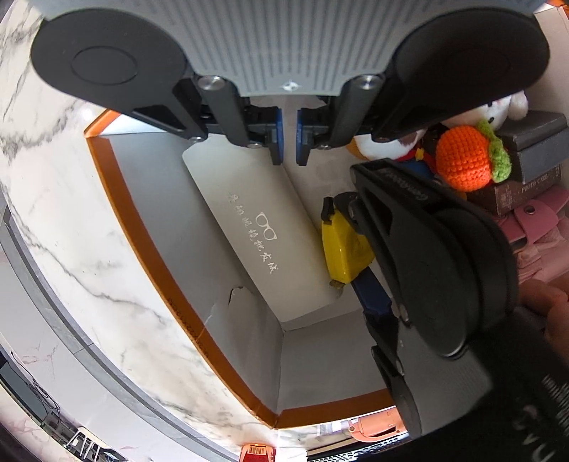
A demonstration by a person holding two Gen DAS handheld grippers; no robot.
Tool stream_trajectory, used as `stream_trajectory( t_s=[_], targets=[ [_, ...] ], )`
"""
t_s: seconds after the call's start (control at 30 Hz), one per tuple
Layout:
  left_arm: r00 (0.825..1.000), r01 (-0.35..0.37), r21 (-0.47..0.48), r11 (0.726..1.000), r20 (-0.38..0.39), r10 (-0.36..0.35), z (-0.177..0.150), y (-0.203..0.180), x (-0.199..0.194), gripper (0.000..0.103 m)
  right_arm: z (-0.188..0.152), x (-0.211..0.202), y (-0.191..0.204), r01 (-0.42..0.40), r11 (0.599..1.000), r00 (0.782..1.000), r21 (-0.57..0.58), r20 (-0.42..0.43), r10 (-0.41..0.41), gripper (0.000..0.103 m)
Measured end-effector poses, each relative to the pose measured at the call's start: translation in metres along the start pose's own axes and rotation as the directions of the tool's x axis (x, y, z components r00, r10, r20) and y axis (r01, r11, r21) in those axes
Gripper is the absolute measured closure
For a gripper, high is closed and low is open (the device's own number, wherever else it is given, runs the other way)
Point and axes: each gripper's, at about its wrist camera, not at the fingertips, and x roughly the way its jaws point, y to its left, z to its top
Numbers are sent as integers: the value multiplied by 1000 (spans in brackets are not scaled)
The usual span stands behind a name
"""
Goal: Organize objects
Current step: 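Lower the tape measure into the box and open the left tool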
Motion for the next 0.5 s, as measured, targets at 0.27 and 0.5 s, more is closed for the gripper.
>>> stream_trajectory(
  t_s=[0.27, 0.5],
  targets=[
    [997, -27, -34, 999, -70, 25, 5, 10, 11, 41, -2, -3, 4, 14, 1000, 1000, -10, 10, -14, 96],
    [999, -26, -23, 999, -20, 25, -15, 16, 3, 40, -6, -12, 9, 31, 1000, 999, -4, 33, -31, 95]
  ],
)
